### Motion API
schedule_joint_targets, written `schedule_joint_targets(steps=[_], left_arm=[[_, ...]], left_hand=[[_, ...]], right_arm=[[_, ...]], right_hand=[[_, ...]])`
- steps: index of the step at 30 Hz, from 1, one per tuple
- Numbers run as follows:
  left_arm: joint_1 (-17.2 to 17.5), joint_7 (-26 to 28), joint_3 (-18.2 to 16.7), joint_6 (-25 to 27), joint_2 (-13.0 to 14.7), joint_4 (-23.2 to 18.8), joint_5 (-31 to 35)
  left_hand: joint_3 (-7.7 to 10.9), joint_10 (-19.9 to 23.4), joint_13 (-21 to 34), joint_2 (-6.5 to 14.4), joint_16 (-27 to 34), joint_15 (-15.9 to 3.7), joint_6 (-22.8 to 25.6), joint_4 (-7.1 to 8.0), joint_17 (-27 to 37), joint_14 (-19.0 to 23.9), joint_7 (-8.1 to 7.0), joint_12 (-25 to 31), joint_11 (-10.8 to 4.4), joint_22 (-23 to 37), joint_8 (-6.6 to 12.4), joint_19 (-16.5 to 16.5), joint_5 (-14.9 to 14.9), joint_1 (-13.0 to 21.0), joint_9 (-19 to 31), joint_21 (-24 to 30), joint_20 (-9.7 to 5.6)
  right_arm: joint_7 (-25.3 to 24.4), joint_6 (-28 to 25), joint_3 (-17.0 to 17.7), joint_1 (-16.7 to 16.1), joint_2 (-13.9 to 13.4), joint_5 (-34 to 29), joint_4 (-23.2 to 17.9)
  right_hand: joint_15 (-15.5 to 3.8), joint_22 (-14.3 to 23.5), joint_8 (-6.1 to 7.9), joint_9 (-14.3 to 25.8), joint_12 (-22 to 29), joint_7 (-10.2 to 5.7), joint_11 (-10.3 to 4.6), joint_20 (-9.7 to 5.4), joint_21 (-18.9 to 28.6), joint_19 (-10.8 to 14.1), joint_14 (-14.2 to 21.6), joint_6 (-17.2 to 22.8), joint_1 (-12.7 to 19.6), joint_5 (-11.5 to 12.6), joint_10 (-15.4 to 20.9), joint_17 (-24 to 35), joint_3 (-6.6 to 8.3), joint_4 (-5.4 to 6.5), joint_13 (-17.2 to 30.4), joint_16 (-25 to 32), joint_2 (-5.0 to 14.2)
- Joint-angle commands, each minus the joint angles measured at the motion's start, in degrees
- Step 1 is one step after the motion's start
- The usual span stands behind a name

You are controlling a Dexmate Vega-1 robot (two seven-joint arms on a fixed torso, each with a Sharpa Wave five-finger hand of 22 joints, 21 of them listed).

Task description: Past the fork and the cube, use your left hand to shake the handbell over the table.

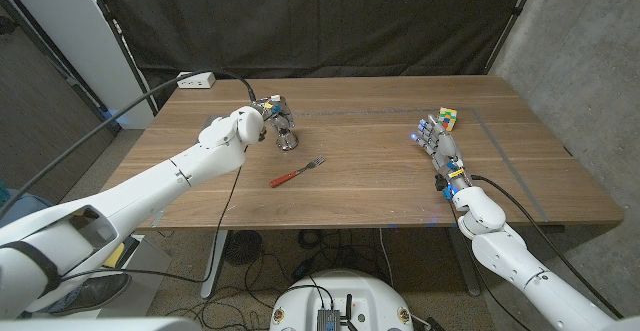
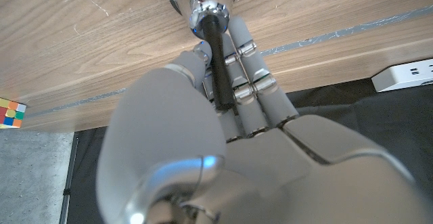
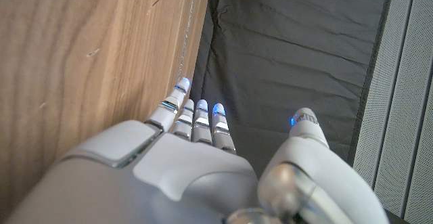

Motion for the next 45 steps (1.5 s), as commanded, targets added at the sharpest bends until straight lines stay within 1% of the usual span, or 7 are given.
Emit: schedule_joint_targets(steps=[1,12,20,29,34,40,45], left_arm=[[-0.4,-0.8,0.4,0.1,-0.2,0.2,-0.3],[-1.7,-3.8,1.6,-0.8,0.5,0.6,0.1],[-2.3,-4.9,2.2,-1.2,0.7,0.9,1.4],[-2.4,-5.7,2.5,-1.1,0.8,0.6,2.7],[-0.7,-3.1,1.4,-1.5,1.1,-0.4,3.2],[0.2,-3.2,0.2,-2.8,1.7,-0.5,1.7],[1.1,-2.6,-1.0,-4.6,1.9,-0.2,-0.1]], left_hand=[[0.58,-0.7,-0.4,0.2,-0.7,-5.11,-1.1,-0.13,-0.3,4.3,0.17,-0.8,0.43,0.2,-0.57,-0.9,0.5,0.6,0.1,-0.2,-0.02],[0.15,-4.4,-2.6,-0.7,-2.6,-2.78,-4.5,1.18,-0.9,-1.4,0.67,-3.7,2.13,0.1,-2.74,-4.9,0.7,-2.1,-0.3,-1.2,1.37],[-2.16,-11.5,-4.8,-1.0,-3.3,0.02,-9.5,2.24,-0.3,-10.5,0.56,-5.8,3.28,0.2,-4.81,-12.1,0.7,-6.5,-0.7,-3.7,2.82],[-3.60,-20.1,-6.5,-0.4,-3.7,4.07,-16.0,2.73,-0.6,-21.7,0.74,-5.7,4.95,0.0,-5.53,-20.9,0.9,-10.1,-1.2,-7.4,5.94],[-4.11,-24.3,-7.3,-0.3,-3.7,4.50,-19.5,3.09,-1.0,-25.8,-0.41,-5.9,4.67,0.0,-5.75,-25.9,0.9,-12.0,-1.5,-9.8,7.54],[-7.28,-34.6,-9.4,-0.1,-3.6,7.28,-30.5,6.55,-1.2,-35.1,-0.55,-5.6,6.68,0.1,-6.00,-31.7,0.4,-20.8,-2.7,-13.5,10.61],[-8.99,-40.4,-11.0,0.9,-3.4,9.44,-37.2,9.55,-1.3,-40.7,1.21,-5.3,8.82,0.2,-5.86,-36.0,0.0,-27.3,-3.7,-16.5,12.65]], right_arm=[[0.3,0.3,0.0,0.2,0.4,0.3,0.7],[0.5,0.3,-0.2,0.4,0.4,0.2,0.9],[0.3,0.3,-0.2,0.3,0.4,0.2,0.9],[0.1,0.2,-0.1,0.2,0.3,0.0,0.6],[0.0,0.1,-0.2,0.2,0.3,0.0,0.4],[0.0,-0.1,-0.3,0.4,0.2,-0.1,0.3],[-0.1,-0.3,-0.3,0.4,0.3,0.0,0.2]], right_hand=[[0.04,0.1,0.18,0.2,0.1,-0.11,0.25,0.20,-0.1,0.4,0.3,0.5,0.1,0.0,0.5,0.3,-0.18,-0.23,0.3,0.2,0.42],[0.04,0.1,0.19,0.2,0.1,-0.24,0.21,0.21,-0.1,0.4,0.3,0.5,0.1,-0.1,0.5,0.3,-0.18,-0.21,0.3,0.2,0.47],[0.16,0.1,0.19,0.2,0.1,-0.25,0.19,0.26,-0.1,0.4,0.3,0.5,0.1,-0.1,0.6,0.3,-0.18,-0.23,0.3,0.1,0.48],[0.12,0.1,0.18,0.2,0.1,-0.27,0.22,0.27,-0.1,0.4,0.4,0.6,0.2,-0.1,0.7,0.3,-0.18,-0.23,0.3,0.1,0.49],[0.11,0.1,0.18,0.2,0.1,-0.29,0.19,0.30,-0.1,0.4,0.4,0.6,0.2,-0.1,0.7,0.3,-0.19,-0.24,0.3,0.1,0.49],[0.13,0.1,0.17,0.2,0.1,-0.28,0.18,0.32,-0.1,0.4,0.4,0.6,0.2,-0.1,0.7,0.3,-0.19,-0.23,0.3,0.1,0.50],[0.12,0.1,0.16,0.2,0.1,-0.36,0.21,0.30,-0.1,0.4,0.4,0.6,0.2,-0.1,0.7,0.3,-0.18,-0.24,0.3,0.1,0.52]])
